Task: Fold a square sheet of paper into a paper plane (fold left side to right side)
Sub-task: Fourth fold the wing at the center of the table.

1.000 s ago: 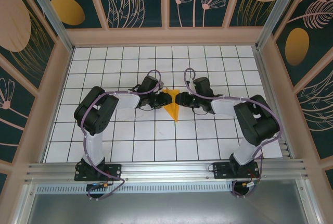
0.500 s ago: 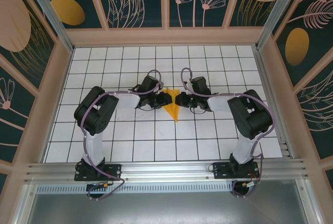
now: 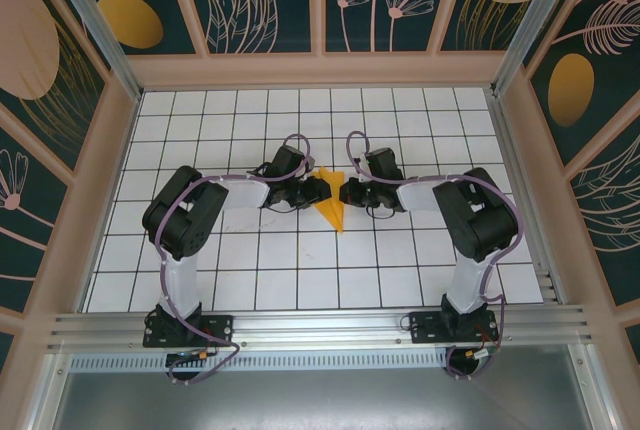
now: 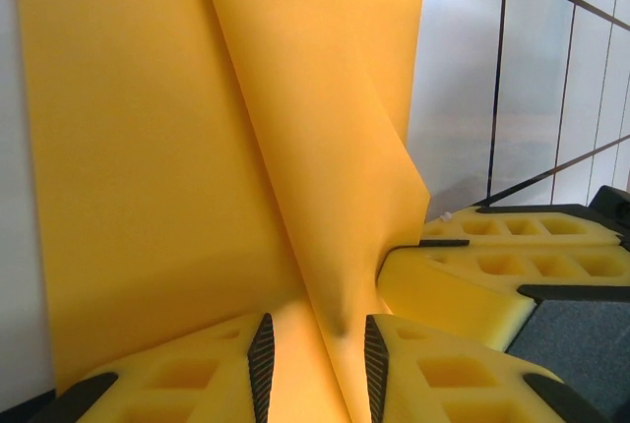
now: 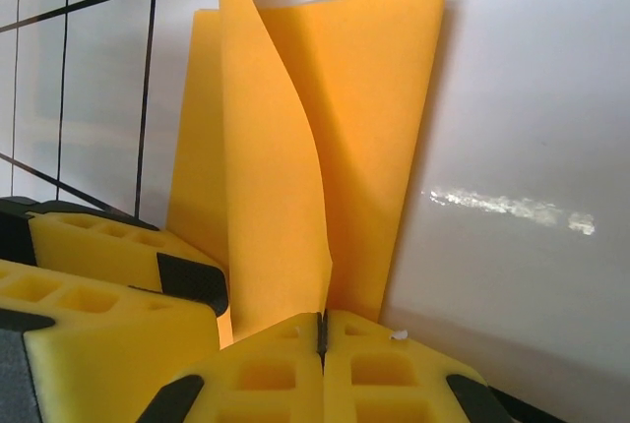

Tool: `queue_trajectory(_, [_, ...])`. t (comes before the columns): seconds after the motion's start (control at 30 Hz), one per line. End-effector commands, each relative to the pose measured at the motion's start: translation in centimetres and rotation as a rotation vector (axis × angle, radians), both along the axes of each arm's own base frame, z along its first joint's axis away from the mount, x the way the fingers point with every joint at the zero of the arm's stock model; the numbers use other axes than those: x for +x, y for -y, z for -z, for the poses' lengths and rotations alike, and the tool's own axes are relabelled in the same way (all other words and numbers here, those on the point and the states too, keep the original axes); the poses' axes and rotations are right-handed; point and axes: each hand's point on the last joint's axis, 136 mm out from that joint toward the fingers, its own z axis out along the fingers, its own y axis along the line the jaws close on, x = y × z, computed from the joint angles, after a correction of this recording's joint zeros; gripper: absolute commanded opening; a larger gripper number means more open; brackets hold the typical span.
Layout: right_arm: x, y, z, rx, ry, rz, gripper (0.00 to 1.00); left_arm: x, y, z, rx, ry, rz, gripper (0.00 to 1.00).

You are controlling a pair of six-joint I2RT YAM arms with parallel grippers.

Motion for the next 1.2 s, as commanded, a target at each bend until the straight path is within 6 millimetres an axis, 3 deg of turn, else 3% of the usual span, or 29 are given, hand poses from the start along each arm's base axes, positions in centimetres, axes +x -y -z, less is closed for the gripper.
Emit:
queue_trajectory(0.0, [0.5, 0.4, 0.7, -0.032, -0.006, 0.003, 0.06, -0.9, -1.4, 2.7, 0.095, -0.037, -0.006, 0.34])
queue_trajectory(0.33, [-0.8, 1.3, 2.4, -0.074, -0.066, 0.028, 0.07, -0.6, -1.2, 1.7, 0.083, -0.018, -0.009, 0.34])
queue_trajectory(0.7, [-1.1, 1.3, 0.1, -0.038, -0.022, 0.034, 0.07, -0.7, -1.3, 2.5, 0.091, -0.033, -0.010, 0.34])
queue_trajectory(1.17, [-0.4, 0.3, 0.4, -0.033, -0.017, 0.017, 0.08, -0.7, -1.2, 2.3, 0.090, -0.031, -0.009, 0.35])
